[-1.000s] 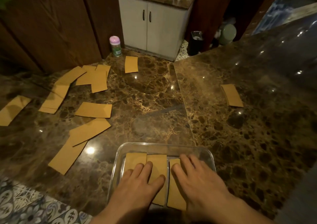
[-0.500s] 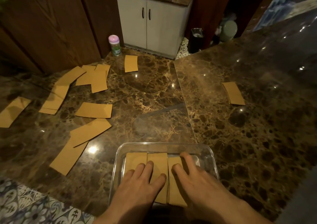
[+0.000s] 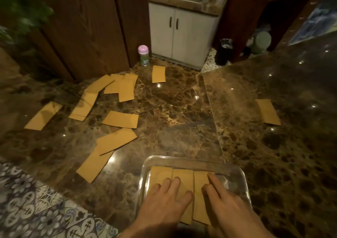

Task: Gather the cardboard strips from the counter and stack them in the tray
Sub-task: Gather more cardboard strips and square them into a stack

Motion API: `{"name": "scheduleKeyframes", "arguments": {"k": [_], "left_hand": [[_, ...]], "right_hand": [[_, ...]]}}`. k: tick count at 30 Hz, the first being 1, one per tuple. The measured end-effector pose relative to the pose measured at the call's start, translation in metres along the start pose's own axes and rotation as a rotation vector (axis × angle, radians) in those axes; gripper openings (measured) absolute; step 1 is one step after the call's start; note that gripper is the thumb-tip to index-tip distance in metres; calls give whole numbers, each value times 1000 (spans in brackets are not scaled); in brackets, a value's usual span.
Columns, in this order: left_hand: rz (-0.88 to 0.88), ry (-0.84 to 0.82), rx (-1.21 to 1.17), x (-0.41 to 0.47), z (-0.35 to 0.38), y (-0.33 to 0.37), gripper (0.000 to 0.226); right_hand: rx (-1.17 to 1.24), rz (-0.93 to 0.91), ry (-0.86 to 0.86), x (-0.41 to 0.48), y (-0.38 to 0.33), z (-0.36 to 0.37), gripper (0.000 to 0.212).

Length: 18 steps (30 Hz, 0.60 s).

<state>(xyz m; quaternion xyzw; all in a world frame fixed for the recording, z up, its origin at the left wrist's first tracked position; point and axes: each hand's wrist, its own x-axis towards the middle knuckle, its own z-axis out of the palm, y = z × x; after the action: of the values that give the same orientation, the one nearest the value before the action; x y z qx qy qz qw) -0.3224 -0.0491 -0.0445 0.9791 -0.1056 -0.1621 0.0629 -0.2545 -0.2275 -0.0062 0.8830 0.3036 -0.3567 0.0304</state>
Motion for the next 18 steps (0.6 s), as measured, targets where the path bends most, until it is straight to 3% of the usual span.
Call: {"name": "scheduleKeyframes", "arguments": {"k": [3,4,8,10,12,14,16,18], "left_hand": [[-2,-121,-2,-3,-3,4,36],[-16,-138,17,-1,-8,5,38],[6,-161,-119,-7,-43,1,80],[-47,16,-298,-31,-73,-16,58],[-252,265,-502,-62,-96,-45,45],[-491,515,-535,-77,-95,-85,51],[-750,468,-459,-73,-76,-132,72],[-925,263,-392,-60,-52,-168,93]], "right_hand": [[-50,-18,53,5,-9,-2,59],[-70,-50,-6,2,-9,1,56],[-115,-109,-163,-4,-7,-24,45],[-121,-106,-148,-9,-17,-67,46],[-30,-85,-25,-3,-36,-110,63],[78,-150,88,14,-58,-143,60],[144,-255,245,61,-86,-159,55],[76,-331,265,129,-116,-161,94]]}}
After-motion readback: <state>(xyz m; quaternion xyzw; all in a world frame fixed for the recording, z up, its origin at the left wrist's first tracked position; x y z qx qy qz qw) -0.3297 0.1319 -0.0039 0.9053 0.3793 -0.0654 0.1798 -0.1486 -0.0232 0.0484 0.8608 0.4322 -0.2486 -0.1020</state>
